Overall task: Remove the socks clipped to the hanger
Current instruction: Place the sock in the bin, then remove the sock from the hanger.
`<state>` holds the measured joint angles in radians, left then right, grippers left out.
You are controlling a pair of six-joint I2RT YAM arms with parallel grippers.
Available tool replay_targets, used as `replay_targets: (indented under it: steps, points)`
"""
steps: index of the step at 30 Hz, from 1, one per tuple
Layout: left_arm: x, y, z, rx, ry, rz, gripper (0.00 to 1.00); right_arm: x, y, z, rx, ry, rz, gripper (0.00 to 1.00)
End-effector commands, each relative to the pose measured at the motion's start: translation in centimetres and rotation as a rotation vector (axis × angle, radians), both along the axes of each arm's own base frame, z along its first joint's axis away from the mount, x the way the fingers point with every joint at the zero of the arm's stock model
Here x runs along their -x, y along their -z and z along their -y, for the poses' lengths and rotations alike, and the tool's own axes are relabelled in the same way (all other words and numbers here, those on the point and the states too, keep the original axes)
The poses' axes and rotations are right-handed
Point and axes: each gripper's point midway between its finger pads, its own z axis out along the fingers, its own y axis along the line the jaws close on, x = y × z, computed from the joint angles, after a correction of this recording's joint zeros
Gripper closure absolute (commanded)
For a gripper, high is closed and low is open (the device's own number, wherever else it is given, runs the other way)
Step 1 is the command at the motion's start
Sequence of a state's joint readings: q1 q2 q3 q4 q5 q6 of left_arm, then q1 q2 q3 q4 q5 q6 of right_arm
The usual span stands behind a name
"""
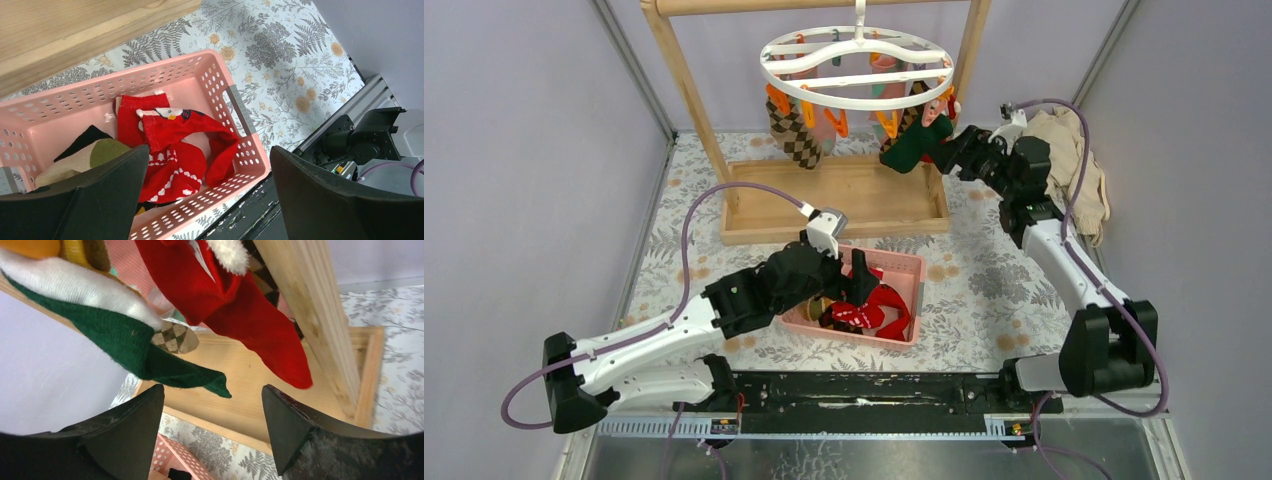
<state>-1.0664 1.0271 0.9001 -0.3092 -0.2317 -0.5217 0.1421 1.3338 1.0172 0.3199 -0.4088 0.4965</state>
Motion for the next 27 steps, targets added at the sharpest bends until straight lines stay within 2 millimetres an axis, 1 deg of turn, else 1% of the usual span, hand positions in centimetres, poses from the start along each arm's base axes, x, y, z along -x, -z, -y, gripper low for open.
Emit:
replay_targets:
  steps: [1,4,6,10,13,14,15,16,17,18,19,21,24,27]
  points:
    - [0.1,0.4,-0.7,-0.006,-0.026,-0.007,0.02,-0.3,-6.1,-2.3,-0.094,-0.141,0.191,0.21]
    - [0.1,0.5,-0.7,-0.009,-0.029,-0.007,0.02,-0.1,-6.2,-3.1,-0.140,-0.200,0.194,0.21]
    - [0.0,0.6,-0.6,-0.015,-0.028,-0.005,0.01,0.4,-6.3,-3.7,-0.172,-0.241,0.200,0.21]
    - [-0.2,0.8,-0.1,-0.023,-0.020,-0.006,0.02,0.9,-6.1,-4.2,-0.211,-0.275,0.197,0.23]
    - [-0.3,0.8,0.2,-0.026,-0.013,-0.003,0.01,0.9,-6.0,-4.2,-0.221,-0.281,0.199,0.27]
    - [-0.4,0.7,0.3,-0.027,-0.013,-0.002,0.02,0.8,-6.0,-4.2,-0.223,-0.279,0.196,0.30]
    - [-0.4,0.7,0.4,-0.027,-0.011,0.002,0.02,0.8,-5.9,-4.3,-0.225,-0.280,0.190,0.35]
    - [-0.5,0.6,0.5,-0.028,-0.010,0.003,0.02,0.8,-6.0,-4.3,-0.224,-0.283,0.187,0.43]
    - [-0.6,0.5,0.6,-0.028,-0.012,0.007,0.02,0.8,-5.9,-4.4,-0.225,-0.286,0.182,0.52]
    - [-0.9,0.0,0.8,-0.029,-0.016,0.022,0.02,1.2,-5.9,-4.4,-0.233,-0.296,0.169,0.75]
    - [-1.1,-0.3,0.8,-0.028,-0.018,0.030,0.02,1.5,-6.0,-4.5,-0.235,-0.303,0.166,0.79]
    - [-1.4,-0.8,1.0,-0.032,-0.021,0.046,0.02,2.1,-6.3,-4.5,-0.239,-0.311,0.157,0.82]
    - [-2.2,-1.7,1.3,-0.043,-0.030,0.079,0.02,3.4,-6.8,-4.9,-0.249,-0.357,0.136,0.82]
    - [-3.4,-2.7,1.5,-0.047,-0.053,0.123,0.01,4.8,-7.4,-5.3,-0.263,-0.409,0.109,0.82]
